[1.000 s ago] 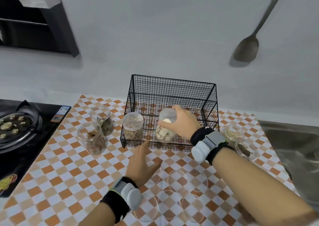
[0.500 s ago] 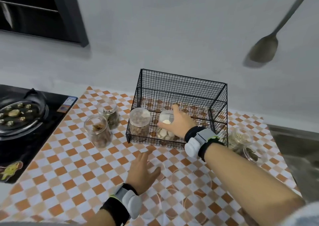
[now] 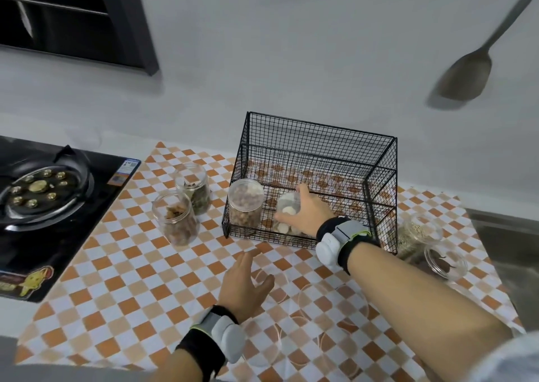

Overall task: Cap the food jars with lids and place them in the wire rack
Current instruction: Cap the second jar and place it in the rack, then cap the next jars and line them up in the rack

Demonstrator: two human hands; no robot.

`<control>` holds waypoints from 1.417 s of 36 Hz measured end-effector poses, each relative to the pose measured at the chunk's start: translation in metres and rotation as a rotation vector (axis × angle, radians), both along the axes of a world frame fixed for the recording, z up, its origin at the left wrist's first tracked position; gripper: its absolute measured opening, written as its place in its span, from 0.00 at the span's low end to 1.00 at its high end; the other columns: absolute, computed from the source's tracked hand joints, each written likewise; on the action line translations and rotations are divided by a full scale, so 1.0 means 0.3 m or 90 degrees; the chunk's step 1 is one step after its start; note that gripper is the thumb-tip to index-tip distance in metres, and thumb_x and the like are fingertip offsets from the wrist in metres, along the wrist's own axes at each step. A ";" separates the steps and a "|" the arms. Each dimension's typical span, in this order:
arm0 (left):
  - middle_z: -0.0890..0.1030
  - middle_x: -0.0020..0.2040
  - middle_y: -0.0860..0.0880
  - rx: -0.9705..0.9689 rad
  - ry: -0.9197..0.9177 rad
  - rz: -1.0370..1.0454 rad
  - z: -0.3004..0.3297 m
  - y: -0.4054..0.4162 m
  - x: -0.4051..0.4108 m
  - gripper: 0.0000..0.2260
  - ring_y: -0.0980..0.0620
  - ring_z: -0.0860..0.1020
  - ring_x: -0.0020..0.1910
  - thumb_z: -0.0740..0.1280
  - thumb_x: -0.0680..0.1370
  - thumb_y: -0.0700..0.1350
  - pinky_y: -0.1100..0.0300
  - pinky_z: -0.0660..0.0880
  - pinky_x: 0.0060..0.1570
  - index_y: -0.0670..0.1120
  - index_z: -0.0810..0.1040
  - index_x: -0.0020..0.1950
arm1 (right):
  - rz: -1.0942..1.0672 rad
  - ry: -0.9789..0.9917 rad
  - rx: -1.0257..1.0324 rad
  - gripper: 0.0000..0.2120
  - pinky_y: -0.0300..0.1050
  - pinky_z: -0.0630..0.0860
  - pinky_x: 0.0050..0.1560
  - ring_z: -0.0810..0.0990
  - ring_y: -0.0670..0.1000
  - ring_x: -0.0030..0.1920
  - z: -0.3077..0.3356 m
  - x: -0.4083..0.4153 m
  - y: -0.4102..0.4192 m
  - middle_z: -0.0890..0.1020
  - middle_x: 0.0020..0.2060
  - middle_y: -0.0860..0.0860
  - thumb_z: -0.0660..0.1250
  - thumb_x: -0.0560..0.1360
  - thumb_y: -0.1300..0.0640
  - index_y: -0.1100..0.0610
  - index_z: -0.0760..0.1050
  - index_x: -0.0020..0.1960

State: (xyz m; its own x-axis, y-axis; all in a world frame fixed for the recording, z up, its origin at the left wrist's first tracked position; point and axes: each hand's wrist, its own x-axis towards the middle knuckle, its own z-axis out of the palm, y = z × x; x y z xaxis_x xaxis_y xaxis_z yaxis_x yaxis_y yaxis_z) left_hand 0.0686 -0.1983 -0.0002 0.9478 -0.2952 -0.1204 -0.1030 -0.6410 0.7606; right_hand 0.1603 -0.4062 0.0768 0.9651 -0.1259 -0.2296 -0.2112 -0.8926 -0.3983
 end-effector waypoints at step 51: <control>0.64 0.79 0.45 -0.018 -0.041 0.531 -0.025 0.344 0.384 0.54 0.42 0.58 0.79 0.81 0.64 0.61 0.39 0.52 0.77 0.48 0.55 0.81 | 0.173 0.034 -0.071 0.48 0.57 0.57 0.75 0.67 0.55 0.72 -0.400 -0.396 0.140 0.69 0.71 0.49 0.60 0.66 0.23 0.50 0.58 0.77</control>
State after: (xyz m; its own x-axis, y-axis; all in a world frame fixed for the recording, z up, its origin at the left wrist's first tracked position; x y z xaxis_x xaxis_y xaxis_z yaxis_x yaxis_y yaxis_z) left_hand 0.1837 -0.0953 -0.0077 0.8614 0.5041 -0.0615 0.3530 -0.5072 0.7862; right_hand 0.0415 -0.3643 -0.0431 0.9539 0.1078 -0.2801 0.0234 -0.9571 -0.2888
